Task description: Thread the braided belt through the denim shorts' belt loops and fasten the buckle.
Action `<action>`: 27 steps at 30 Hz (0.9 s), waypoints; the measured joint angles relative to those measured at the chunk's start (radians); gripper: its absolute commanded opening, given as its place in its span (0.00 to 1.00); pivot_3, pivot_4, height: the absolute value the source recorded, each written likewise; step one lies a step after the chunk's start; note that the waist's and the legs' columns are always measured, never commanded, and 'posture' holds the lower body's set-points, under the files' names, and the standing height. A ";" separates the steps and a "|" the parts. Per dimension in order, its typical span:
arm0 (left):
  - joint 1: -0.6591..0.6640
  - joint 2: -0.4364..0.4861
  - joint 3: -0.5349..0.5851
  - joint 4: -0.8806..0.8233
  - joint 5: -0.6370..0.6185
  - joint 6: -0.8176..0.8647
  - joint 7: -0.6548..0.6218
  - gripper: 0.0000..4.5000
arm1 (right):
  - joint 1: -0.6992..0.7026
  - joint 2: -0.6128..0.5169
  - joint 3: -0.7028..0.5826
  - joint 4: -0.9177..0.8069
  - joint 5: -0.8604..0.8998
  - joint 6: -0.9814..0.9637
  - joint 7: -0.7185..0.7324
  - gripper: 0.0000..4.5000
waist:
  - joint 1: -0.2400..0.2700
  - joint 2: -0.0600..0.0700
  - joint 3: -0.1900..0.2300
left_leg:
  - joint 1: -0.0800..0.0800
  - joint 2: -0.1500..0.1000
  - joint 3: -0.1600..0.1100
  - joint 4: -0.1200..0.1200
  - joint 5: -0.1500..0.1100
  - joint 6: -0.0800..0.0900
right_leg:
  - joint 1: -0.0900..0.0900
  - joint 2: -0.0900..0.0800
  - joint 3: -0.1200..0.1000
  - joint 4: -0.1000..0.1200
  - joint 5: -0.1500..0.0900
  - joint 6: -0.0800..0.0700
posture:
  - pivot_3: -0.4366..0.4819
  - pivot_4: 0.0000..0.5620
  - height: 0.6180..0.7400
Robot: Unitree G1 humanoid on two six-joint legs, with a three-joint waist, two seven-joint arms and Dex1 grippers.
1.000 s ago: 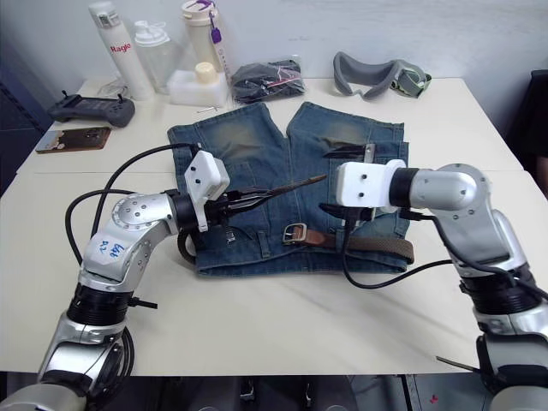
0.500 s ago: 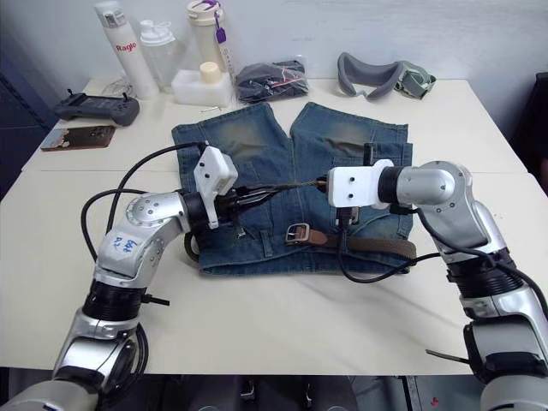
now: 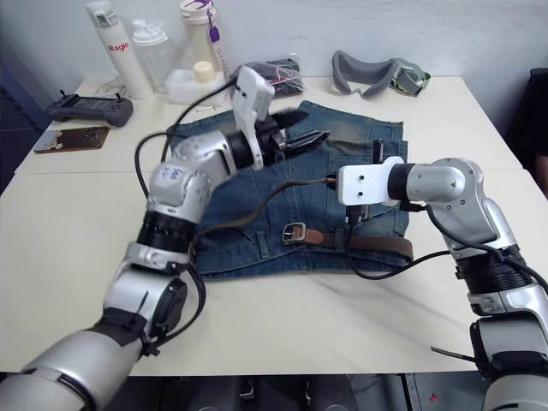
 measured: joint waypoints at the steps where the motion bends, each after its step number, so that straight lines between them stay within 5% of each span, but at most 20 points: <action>1: 0.005 0.043 -0.020 -0.003 0.008 -0.030 -0.058 0.98 | 0.003 0.005 -0.002 -0.010 0.013 0.018 0.004 0.00 | -0.003 0.000 0.000 | 0.001 0.000 0.000 0.000 0.000 -0.001 | 0.000 0.000 0.000 0.000 0.000 -0.001 | 0.48 0.27 0.31; 5: 0.137 0.253 -0.155 -0.094 0.071 -0.105 -0.336 0.98 | 0.025 0.016 -0.024 -0.133 0.125 0.213 0.047 0.00 | -0.012 0.001 0.001 | 0.004 0.001 0.000 -0.003 0.001 -0.002 | 0.002 0.000 0.001 0.001 -0.002 -0.004 | 0.48 0.27 0.31; 9: 0.219 0.306 -0.186 -0.233 0.057 0.036 -0.376 0.98 | 0.058 0.015 -0.035 -0.301 0.255 0.529 0.080 0.00 | -0.002 0.000 0.002 | 0.003 0.001 -0.002 -0.002 0.001 -0.002 | 0.003 -0.002 -0.001 0.000 -0.002 -0.004 | 0.48 0.27 0.31; 16: 0.074 0.107 0.259 -0.405 -0.426 1.065 -0.091 0.98 | 0.070 0.030 -0.014 -0.396 0.212 0.607 -0.015 0.00 | 0.010 0.000 0.002 | 0.001 -0.001 -0.004 -0.001 0.000 0.003 | 0.004 -0.003 -0.002 -0.002 -0.001 0.000 | 0.48 0.27 0.31; 21: 0.081 0.126 0.403 -0.248 -0.721 1.186 0.163 0.98 | 0.102 0.017 0.033 -0.338 0.058 0.381 -0.093 0.00 | 0.004 0.000 0.002 | 0.002 -0.001 -0.003 -0.001 0.001 0.001 | 0.002 -0.002 -0.001 0.001 -0.001 0.000 | 0.48 0.27 0.31; 27: 0.220 0.323 0.403 -0.186 -1.182 1.193 0.422 0.98 | 0.101 0.019 0.080 -0.190 -0.220 -0.078 -0.320 0.00 | -0.002 -0.001 0.003 | 0.002 -0.001 -0.003 0.001 0.001 0.000 | 0.002 -0.002 -0.001 0.002 -0.001 0.000 | 0.48 0.27 0.31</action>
